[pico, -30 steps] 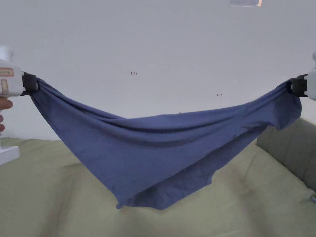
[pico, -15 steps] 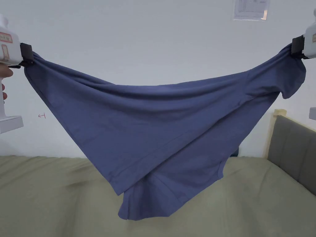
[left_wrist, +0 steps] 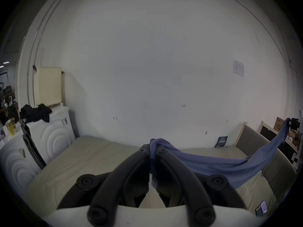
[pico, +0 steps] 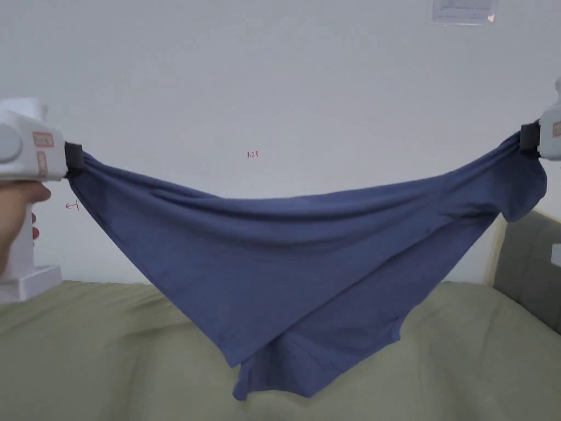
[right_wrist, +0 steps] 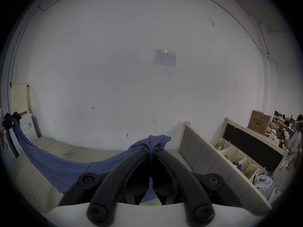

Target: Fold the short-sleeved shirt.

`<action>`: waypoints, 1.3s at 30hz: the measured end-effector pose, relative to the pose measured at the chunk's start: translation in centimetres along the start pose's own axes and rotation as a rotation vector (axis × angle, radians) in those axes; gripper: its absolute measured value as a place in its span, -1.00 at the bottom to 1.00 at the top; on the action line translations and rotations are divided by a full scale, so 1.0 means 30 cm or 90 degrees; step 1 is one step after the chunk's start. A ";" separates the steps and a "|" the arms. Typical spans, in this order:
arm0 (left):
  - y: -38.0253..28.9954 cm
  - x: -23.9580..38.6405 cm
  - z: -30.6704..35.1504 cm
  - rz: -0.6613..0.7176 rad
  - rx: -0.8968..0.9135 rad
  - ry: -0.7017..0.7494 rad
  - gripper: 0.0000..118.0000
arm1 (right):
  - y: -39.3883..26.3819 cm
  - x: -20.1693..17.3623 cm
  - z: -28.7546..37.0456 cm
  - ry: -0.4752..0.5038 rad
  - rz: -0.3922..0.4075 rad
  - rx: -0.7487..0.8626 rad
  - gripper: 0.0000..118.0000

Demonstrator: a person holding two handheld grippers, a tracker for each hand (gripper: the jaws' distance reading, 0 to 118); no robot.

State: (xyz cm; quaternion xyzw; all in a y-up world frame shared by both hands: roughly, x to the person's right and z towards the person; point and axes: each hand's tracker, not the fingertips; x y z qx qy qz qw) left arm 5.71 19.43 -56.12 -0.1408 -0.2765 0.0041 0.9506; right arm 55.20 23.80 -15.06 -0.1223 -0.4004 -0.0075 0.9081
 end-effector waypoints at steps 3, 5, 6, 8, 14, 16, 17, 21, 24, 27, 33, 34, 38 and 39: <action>-0.134 0.008 -0.087 0.015 -0.038 -0.007 -0.99 | -0.119 -0.004 -0.092 -0.004 -0.014 -0.024 -0.97; -0.215 0.009 -0.129 0.006 -0.041 0.000 -0.99 | -0.196 -0.008 -0.123 0.000 -0.029 -0.040 -0.97; -0.247 0.006 -0.138 0.011 -0.049 -0.006 -0.99 | -0.231 -0.007 -0.125 0.001 -0.034 -0.040 -0.97; -0.302 -0.004 -0.134 0.024 -0.067 -0.020 -0.99 | -0.288 0.005 -0.117 0.000 -0.040 -0.037 -0.97; -0.388 -0.035 0.017 0.008 -0.083 -0.036 -0.99 | -0.401 0.054 0.064 0.010 -0.029 -0.055 -0.97; -0.426 -0.047 0.104 0.009 -0.090 -0.046 -0.99 | -0.456 0.071 0.143 0.017 -0.024 -0.071 -0.97; -0.452 -0.051 0.154 0.008 -0.100 -0.050 -0.99 | -0.492 0.072 0.205 0.025 -0.018 -0.080 -0.97; -0.624 -0.081 0.387 0.000 -0.129 -0.072 -0.99 | -0.691 0.082 0.427 0.053 -0.006 -0.105 -0.97; -0.781 -0.118 0.543 -0.003 -0.160 -0.078 -0.99 | -0.881 0.086 0.567 0.074 -0.013 -0.138 -0.97; -0.978 -0.154 0.676 -0.050 -0.200 -0.062 -0.99 | -1.113 0.084 0.685 0.093 -0.035 -0.202 -0.96; -1.366 -0.276 0.829 -0.003 -0.328 -0.033 -0.99 | -1.577 0.083 0.823 0.080 -0.035 -0.327 -0.97; -1.405 -0.291 0.840 0.005 -0.332 -0.021 -0.99 | -1.624 0.089 0.831 0.072 -0.037 -0.346 -0.97; -1.525 -0.355 0.819 0.019 -0.388 0.000 -0.99 | -1.734 0.137 0.843 0.029 -0.078 -0.381 -0.96; -1.535 -0.362 0.814 0.021 -0.382 0.007 -0.99 | -1.740 0.148 0.836 0.034 -0.087 -0.387 -0.96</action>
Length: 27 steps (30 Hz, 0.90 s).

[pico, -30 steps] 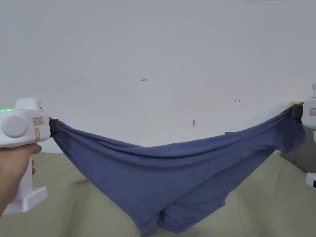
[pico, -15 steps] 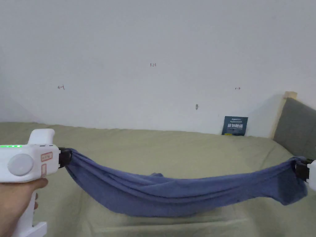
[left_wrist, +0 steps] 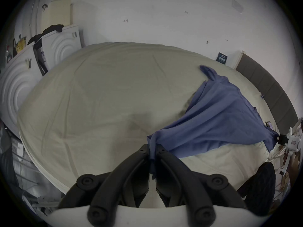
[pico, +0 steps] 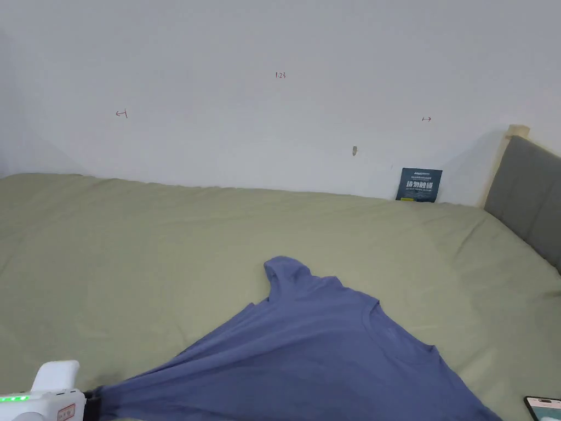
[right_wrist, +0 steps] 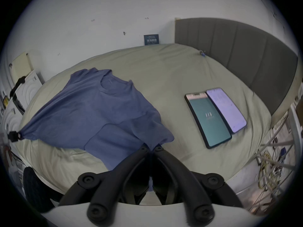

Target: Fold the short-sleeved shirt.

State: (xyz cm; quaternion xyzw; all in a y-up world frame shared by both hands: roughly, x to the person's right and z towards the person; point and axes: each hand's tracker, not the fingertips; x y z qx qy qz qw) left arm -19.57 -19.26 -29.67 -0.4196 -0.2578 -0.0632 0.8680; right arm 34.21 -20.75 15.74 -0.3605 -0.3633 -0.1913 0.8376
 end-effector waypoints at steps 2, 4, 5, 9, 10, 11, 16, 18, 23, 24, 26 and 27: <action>-0.003 -0.004 -0.008 0.015 0.022 -0.017 -0.84 | -0.002 0.015 -0.004 0.013 -0.004 -0.001 -0.51; 0.000 -0.017 0.017 0.023 0.074 -0.034 0.41 | 0.011 0.007 0.005 0.009 0.024 0.002 0.82; -0.006 -0.011 0.050 0.027 0.095 -0.047 0.91 | 0.019 0.003 0.019 0.012 0.032 0.002 0.96; -0.029 -0.014 0.251 0.035 0.209 -0.081 0.97 | 0.046 -0.082 0.198 0.050 0.063 0.110 0.95; -0.061 0.026 0.344 0.013 0.237 -0.067 0.97 | 0.042 -0.119 0.254 0.067 0.078 0.144 0.95; -0.081 0.039 0.406 -0.011 0.258 -0.065 0.97 | 0.039 -0.160 0.309 0.084 0.091 0.184 0.95; -0.204 0.091 0.567 -0.053 0.263 0.018 0.96 | -0.023 -0.336 0.466 0.194 0.082 0.253 0.91; -0.239 0.083 0.561 -0.049 0.210 0.017 0.75 | -0.058 -0.406 0.481 0.196 0.086 0.259 0.30; -0.251 0.015 0.458 -0.050 0.138 0.040 -1.00 | -0.086 -0.509 0.442 0.247 0.100 0.211 -0.94; -0.248 0.005 0.427 0.002 0.112 0.014 -1.00 | -0.089 -0.529 0.437 0.230 0.112 0.212 -0.94; -0.210 -0.032 0.363 0.000 0.115 0.015 -1.00 | -0.085 -0.540 0.425 0.231 0.123 0.207 -0.94; -0.188 -0.046 0.325 0.001 0.110 0.025 -1.00 | -0.079 -0.544 0.421 0.234 0.119 0.201 -0.94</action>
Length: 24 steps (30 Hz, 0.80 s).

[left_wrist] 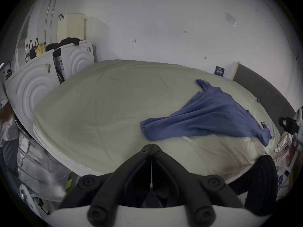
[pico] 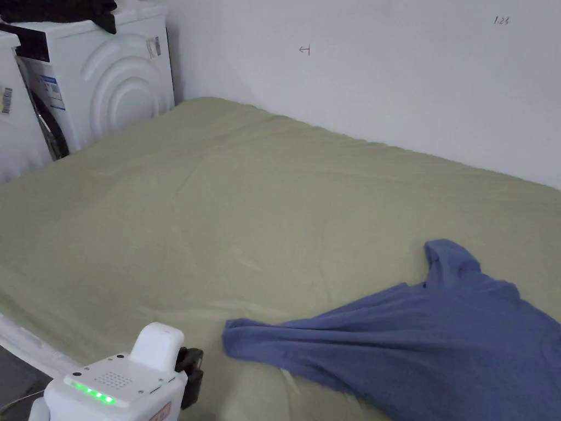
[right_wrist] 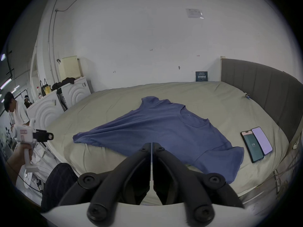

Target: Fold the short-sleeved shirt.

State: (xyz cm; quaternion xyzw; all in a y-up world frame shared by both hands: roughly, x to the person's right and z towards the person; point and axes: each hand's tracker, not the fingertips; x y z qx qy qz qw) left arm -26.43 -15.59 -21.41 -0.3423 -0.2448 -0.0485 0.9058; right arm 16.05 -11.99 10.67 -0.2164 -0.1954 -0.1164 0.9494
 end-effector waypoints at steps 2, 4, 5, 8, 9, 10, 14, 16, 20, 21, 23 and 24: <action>0.042 -0.034 -0.086 0.000 -0.013 -0.007 -1.00 | 0.005 -0.004 -0.008 0.003 -0.011 -0.007 -0.94; 0.085 -0.059 -0.176 0.005 -0.014 -0.011 -0.21 | 0.008 -0.001 -0.010 -0.001 -0.014 -0.011 -0.94; 0.110 -0.076 -0.225 0.006 -0.019 -0.017 0.56 | 0.008 -0.002 -0.012 -0.004 -0.015 -0.014 -0.94; 0.162 -0.098 -0.353 -0.020 0.002 -0.079 0.97 | 0.003 0.005 -0.016 -0.010 -0.023 -0.024 -0.94; 0.166 -0.107 -0.380 -0.029 -0.041 -0.048 0.97 | 0.002 0.005 -0.017 -0.012 -0.024 -0.027 -0.94; 0.183 -0.090 -0.403 -0.048 -0.063 -0.036 0.97 | 0.001 0.005 -0.020 -0.015 -0.026 -0.031 -0.94; 0.185 -0.092 -0.515 -0.075 -0.123 -0.089 0.97 | -0.005 0.018 -0.028 -0.024 -0.035 -0.043 -0.94; 0.167 -0.071 -0.548 -0.116 -0.135 -0.075 0.89 | -0.008 0.024 -0.034 -0.027 -0.038 -0.048 -0.94; 0.102 0.000 -0.570 -0.222 -0.156 -0.125 -0.13 | -0.007 0.035 -0.045 -0.030 -0.040 -0.053 -0.94; 0.093 0.003 -0.569 -0.213 -0.131 -0.115 -0.29 | -0.003 0.037 -0.046 -0.028 -0.041 -0.053 -0.94; 0.108 -0.032 -0.566 -0.128 -0.123 -0.127 -0.62 | 0.007 0.038 -0.046 -0.025 -0.043 -0.051 -0.94; 0.109 -0.043 -0.557 -0.101 -0.101 -0.116 -0.93 | 0.013 0.037 -0.045 -0.024 -0.043 -0.050 -0.94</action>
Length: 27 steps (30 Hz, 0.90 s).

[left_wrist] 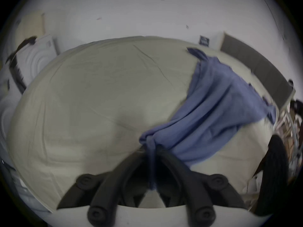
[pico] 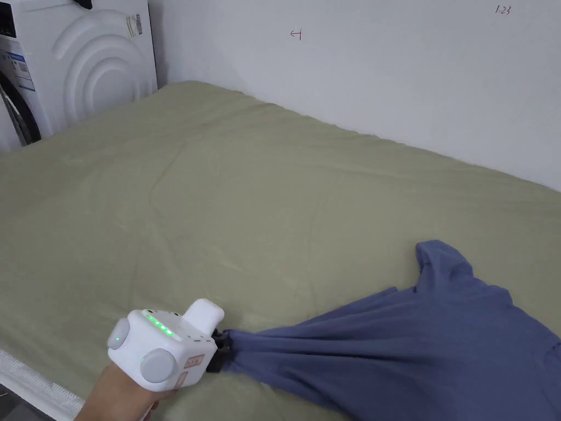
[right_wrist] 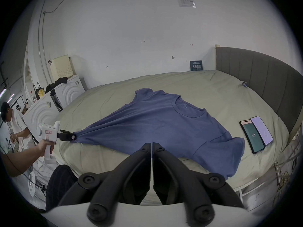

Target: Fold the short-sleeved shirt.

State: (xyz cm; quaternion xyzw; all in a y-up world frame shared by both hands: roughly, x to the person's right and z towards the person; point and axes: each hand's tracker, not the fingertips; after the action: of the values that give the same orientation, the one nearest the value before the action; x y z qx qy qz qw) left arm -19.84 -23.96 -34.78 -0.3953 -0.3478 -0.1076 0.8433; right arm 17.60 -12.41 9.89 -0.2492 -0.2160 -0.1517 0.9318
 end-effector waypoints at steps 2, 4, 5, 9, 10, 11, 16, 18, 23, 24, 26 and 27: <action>-0.010 0.020 0.021 0.009 -0.010 -0.015 -0.97 | 0.013 0.000 0.003 0.004 0.002 0.004 -0.94; -0.010 0.050 0.055 -0.001 0.010 -0.011 -0.98 | 0.026 0.000 0.002 0.008 0.006 0.005 -0.94; -0.009 0.064 0.080 0.005 0.024 -0.015 -0.98 | 0.036 -0.001 -0.001 0.009 0.011 0.005 -0.94; -0.007 0.139 0.190 0.038 0.095 -0.012 -0.98 | 0.083 0.005 -0.032 0.014 0.029 -0.005 -0.94; -0.010 0.148 0.202 0.045 0.099 -0.016 -0.98 | 0.097 0.008 -0.046 0.018 0.034 -0.014 -0.94; -0.015 0.162 0.211 0.053 0.102 -0.011 -0.98 | 0.115 0.012 -0.072 0.022 0.046 -0.031 -0.94; -0.035 0.204 0.230 0.072 0.113 -0.013 -0.98 | 0.248 0.039 -0.269 0.015 0.134 -0.096 -0.94; -0.035 0.220 0.233 0.072 0.107 -0.008 -0.98 | 0.337 0.058 -0.400 0.021 0.168 -0.124 -0.94; 0.008 0.238 0.267 0.058 0.117 -0.012 -0.98 | 0.552 0.106 -0.796 0.002 0.234 -0.170 -0.94; 0.022 0.241 0.269 0.060 0.113 -0.009 -0.98 | 0.591 0.116 -0.879 0.005 0.241 -0.180 -0.94; 0.041 0.247 0.271 0.060 0.106 -0.006 -0.98 | 0.652 0.137 -1.024 0.009 0.246 -0.166 -0.84; 0.047 0.251 0.271 0.059 0.107 -0.006 -0.98 | 0.677 0.151 -1.088 0.012 0.251 -0.163 -0.47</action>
State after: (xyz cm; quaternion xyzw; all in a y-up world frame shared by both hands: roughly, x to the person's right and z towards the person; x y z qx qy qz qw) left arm -17.75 -16.30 -26.93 -0.3396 -0.3407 -0.0368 0.8759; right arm 40.10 -13.62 -21.58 -0.4013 -0.1338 0.0047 0.9061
